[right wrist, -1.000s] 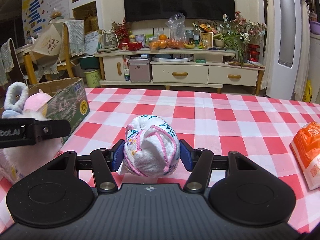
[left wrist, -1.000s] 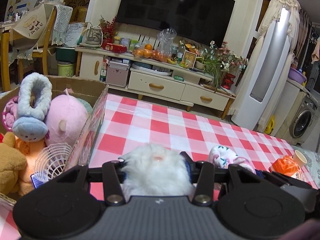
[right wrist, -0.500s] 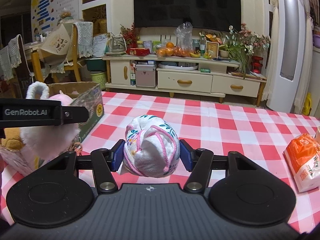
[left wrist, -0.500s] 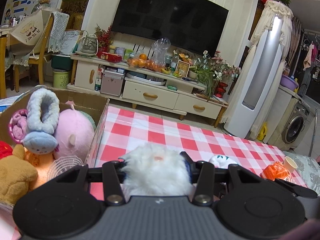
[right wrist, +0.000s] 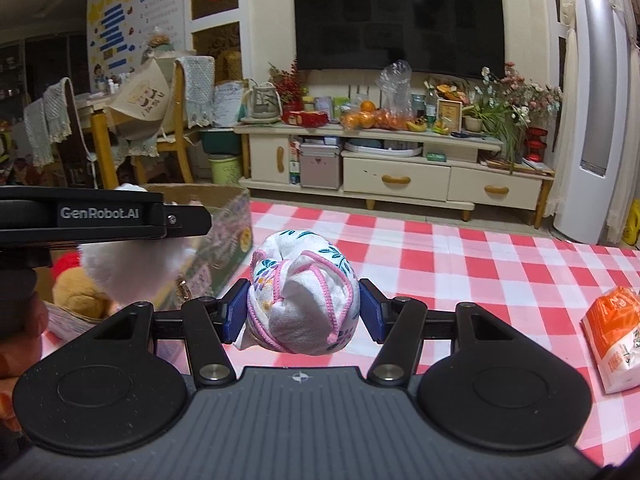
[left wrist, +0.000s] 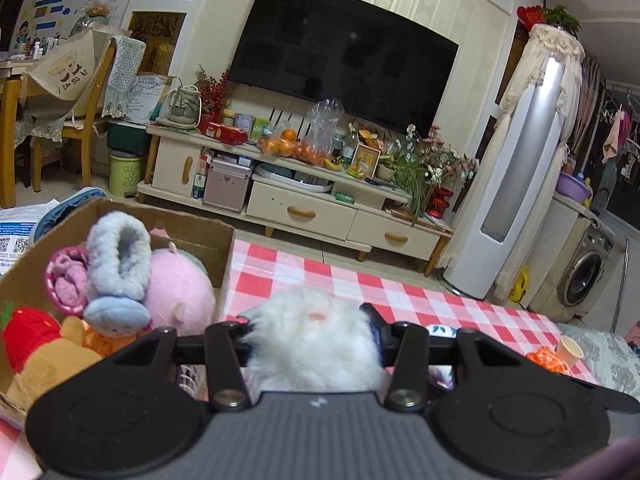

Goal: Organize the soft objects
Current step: 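Carry the pompom and floral bundle into the box and open both grippers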

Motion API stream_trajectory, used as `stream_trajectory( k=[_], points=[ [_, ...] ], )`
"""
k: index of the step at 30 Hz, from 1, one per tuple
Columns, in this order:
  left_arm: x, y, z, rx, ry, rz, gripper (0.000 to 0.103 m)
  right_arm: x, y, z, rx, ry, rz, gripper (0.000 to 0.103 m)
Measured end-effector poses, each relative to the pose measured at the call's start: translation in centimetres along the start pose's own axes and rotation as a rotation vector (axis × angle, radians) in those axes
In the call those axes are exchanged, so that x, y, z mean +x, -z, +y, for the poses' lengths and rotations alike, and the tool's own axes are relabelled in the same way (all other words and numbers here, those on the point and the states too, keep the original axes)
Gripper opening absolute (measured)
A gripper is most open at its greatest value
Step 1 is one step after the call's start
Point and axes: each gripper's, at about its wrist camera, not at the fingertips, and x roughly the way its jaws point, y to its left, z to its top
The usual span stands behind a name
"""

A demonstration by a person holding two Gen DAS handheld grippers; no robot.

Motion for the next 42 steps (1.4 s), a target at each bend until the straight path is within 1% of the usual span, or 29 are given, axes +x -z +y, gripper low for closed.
stream_trajectory(
  k=[7,13,20,25,29,33,35,37,42],
  points=[
    [-1.2,-1.4,2.2,-0.045,-0.022,-0.043,0.045,-1.0,-1.3,1.4,0.005,-0.064,-0.027,0.072],
    [-2.2,-2.8,5.3,-0.118,-0.073,-0.098,0.045,-0.9,-2.5,1.9,0.027,-0.130,-0.048,0.072],
    [-2.2,-5.5,9.8,-0.221,-0.176,-0.158,0.045,1.0,-4.5,3.2,0.029,-0.178,-0.065,0.072],
    [-1.1,-7.4,12.3,-0.264,-0.261,-0.206,0.045,3.2,-5.9,3.9,0.038,-0.203,-0.082,0.072],
    [0.0,-8.0,13.8,-0.302,-0.282,-0.199,0.045,5.2,-6.8,5.0,0.016,-0.204,-0.090,0.072],
    [1.2,-8.2,14.3,-0.290,-0.291,-0.195,0.045,7.2,-7.3,6.4,-0.029,-0.197,-0.085,0.072],
    [1.9,-8.2,14.6,-0.297,-0.278,-0.187,0.046,8.1,-7.4,7.0,-0.046,-0.192,-0.083,0.072],
    [2.4,-8.2,14.7,-0.282,-0.270,-0.180,0.046,8.5,-7.4,7.2,-0.049,-0.187,-0.080,0.072],
    [4.5,-8.1,14.4,-0.223,-0.277,-0.144,0.046,9.7,-7.3,7.2,-0.046,-0.174,-0.080,0.072]
  ],
)
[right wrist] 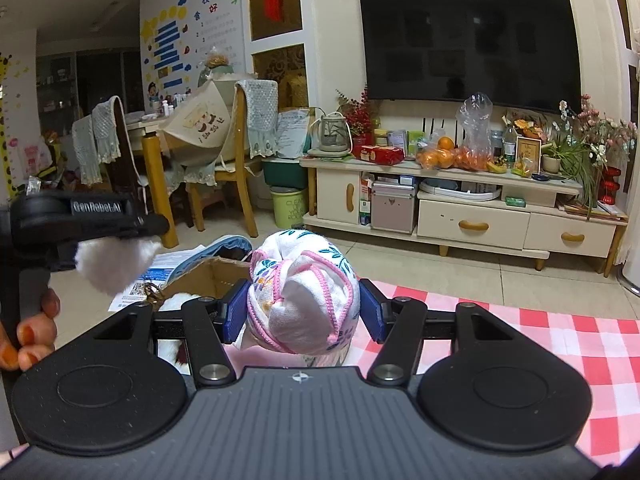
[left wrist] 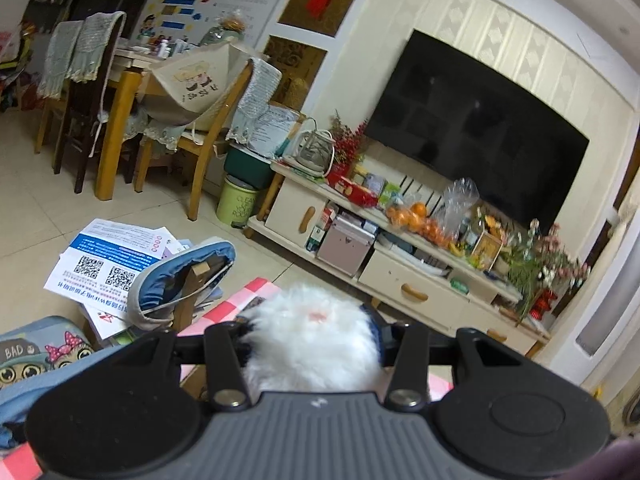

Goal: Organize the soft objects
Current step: 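Carry the pompom and floral bundle into the box and open both grippers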

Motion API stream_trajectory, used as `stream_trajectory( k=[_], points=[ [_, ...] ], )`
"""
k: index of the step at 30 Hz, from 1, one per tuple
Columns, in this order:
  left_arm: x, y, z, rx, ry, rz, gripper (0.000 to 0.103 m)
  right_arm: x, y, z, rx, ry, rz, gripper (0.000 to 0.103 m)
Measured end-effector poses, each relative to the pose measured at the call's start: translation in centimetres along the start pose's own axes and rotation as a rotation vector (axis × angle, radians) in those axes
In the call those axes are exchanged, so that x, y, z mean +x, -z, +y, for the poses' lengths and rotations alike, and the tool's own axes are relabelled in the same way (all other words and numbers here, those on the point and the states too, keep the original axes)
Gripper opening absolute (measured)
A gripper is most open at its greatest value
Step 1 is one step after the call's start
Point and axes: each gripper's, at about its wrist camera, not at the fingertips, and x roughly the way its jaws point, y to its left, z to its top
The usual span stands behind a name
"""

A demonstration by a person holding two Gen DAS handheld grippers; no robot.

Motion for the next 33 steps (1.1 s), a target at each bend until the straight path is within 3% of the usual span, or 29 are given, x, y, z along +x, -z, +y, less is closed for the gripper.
stream_trajectory(
  k=[11,14,16,21,24,27,33],
  points=[
    [2.6,0.6,-0.7,0.056,0.025,0.047,0.046,2.8,0.2,-0.5,0.060,0.027,0.000,0.072],
    [2.6,0.7,-0.9,0.074,0.006,0.042,0.057,3.5,0.3,-0.4,0.065,0.024,0.009,0.073],
    [2.6,0.7,-1.1,0.080,-0.009,0.031,0.078,4.0,0.5,-0.4,0.081,-0.002,0.024,0.077],
    [1.6,0.5,-1.3,0.102,-0.024,0.005,0.093,3.1,0.3,-0.4,0.120,-0.045,0.020,0.087],
    [1.0,0.5,-1.5,0.121,-0.035,-0.002,0.095,1.2,0.0,-0.6,0.127,-0.024,-0.015,0.089],
    [0.4,0.7,-1.6,0.140,-0.044,-0.008,0.102,-1.2,-0.2,-0.8,0.128,0.013,-0.053,0.098],
    [-1.2,1.1,-1.9,0.187,-0.063,-0.032,0.102,-5.5,0.6,-1.3,0.131,0.113,-0.079,0.101]
  ],
)
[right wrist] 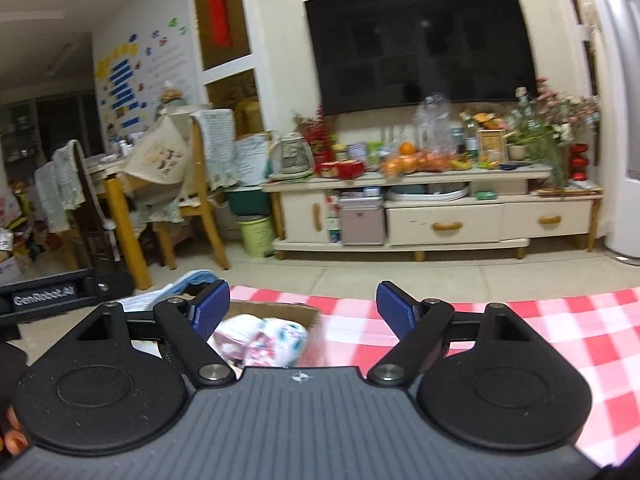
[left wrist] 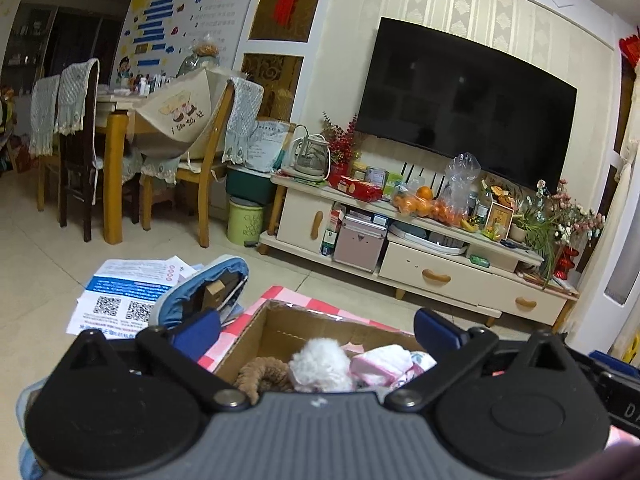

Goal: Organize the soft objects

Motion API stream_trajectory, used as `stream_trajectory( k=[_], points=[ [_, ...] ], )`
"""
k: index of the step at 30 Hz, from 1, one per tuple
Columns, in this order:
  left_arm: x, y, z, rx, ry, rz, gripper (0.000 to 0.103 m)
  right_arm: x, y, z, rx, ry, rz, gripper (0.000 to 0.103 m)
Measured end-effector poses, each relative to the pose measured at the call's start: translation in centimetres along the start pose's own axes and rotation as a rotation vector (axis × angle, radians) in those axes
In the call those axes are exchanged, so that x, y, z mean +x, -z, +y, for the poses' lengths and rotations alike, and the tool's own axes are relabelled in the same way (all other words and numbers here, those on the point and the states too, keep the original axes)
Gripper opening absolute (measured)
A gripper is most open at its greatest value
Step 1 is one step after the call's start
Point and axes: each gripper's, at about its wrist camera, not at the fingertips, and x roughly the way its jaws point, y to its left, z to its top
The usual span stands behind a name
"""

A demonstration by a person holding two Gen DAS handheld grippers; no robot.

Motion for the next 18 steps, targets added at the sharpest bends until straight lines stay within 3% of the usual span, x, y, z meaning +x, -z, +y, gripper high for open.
stream_trajectory(
  k=[11,18],
  points=[
    [-3.2,2.0,-0.8,0.084,0.012,0.027,0.102,-4.3,2.4,-1.0,0.051,0.094,0.059,0.103],
    [-6.3,3.6,-1.6,0.145,0.016,0.020,0.102,-5.4,3.3,-0.6,0.062,0.100,0.084,0.103]
  ],
)
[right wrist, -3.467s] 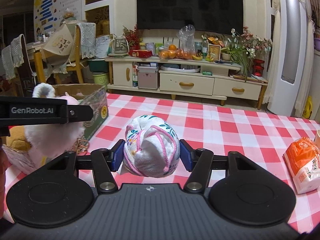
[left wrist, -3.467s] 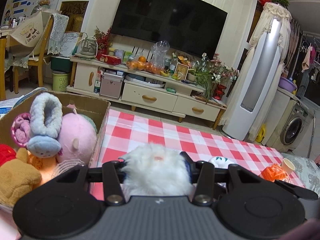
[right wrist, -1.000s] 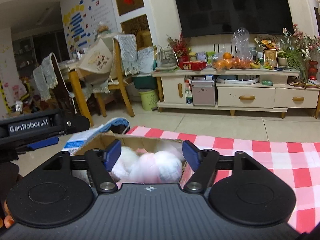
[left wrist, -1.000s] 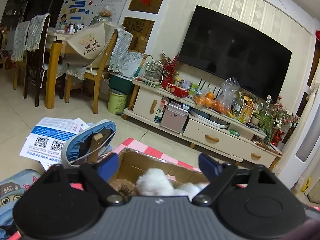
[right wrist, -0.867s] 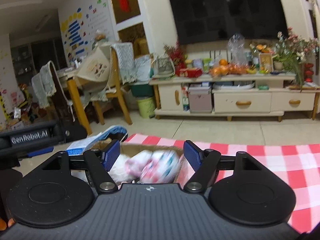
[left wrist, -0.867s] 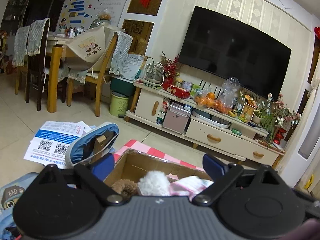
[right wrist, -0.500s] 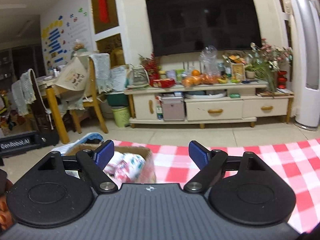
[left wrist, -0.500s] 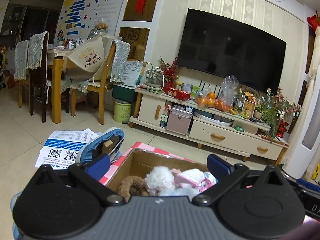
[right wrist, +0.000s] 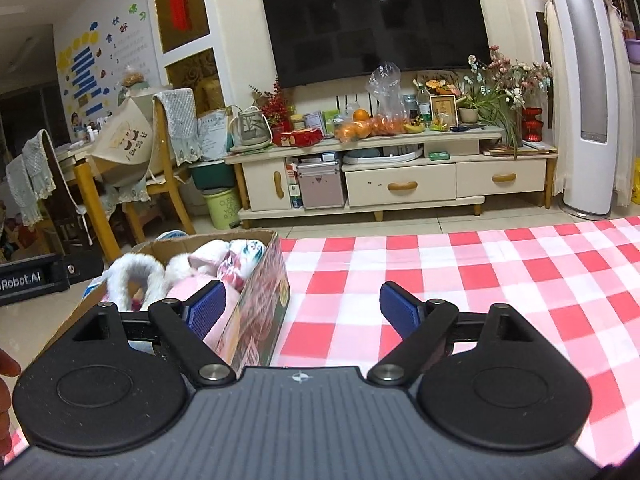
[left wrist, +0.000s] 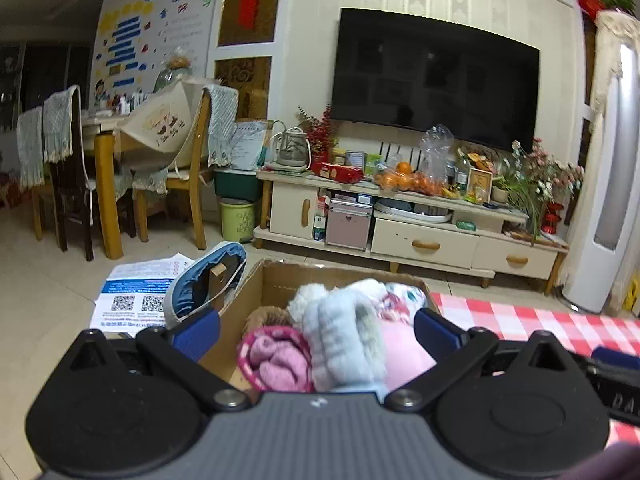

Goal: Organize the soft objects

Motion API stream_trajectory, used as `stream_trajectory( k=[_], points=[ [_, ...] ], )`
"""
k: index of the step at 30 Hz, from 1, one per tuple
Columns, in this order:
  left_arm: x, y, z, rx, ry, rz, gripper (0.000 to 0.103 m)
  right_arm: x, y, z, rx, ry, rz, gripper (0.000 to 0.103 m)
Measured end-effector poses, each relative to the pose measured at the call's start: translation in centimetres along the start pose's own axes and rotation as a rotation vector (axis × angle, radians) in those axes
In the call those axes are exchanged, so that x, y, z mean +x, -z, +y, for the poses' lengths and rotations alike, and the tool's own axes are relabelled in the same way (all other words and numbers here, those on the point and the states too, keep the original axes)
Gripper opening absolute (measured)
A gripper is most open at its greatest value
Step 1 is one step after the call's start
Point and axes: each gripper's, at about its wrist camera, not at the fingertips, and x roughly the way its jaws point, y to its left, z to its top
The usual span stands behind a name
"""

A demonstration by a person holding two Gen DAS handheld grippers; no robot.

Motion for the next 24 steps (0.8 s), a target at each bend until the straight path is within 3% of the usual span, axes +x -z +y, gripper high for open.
stream_trajectory(
  k=[14,24],
  points=[
    [-4.9,4.0,-0.7,0.075,0.012,0.047,0.102,-4.1,2.2,0.3,-0.025,-0.013,0.007,0.103],
    [-6.7,5.5,-0.4,0.063,0.016,0.052,0.102,-4.8,4.1,1.0,-0.057,-0.004,0.029,0.103]
  ],
)
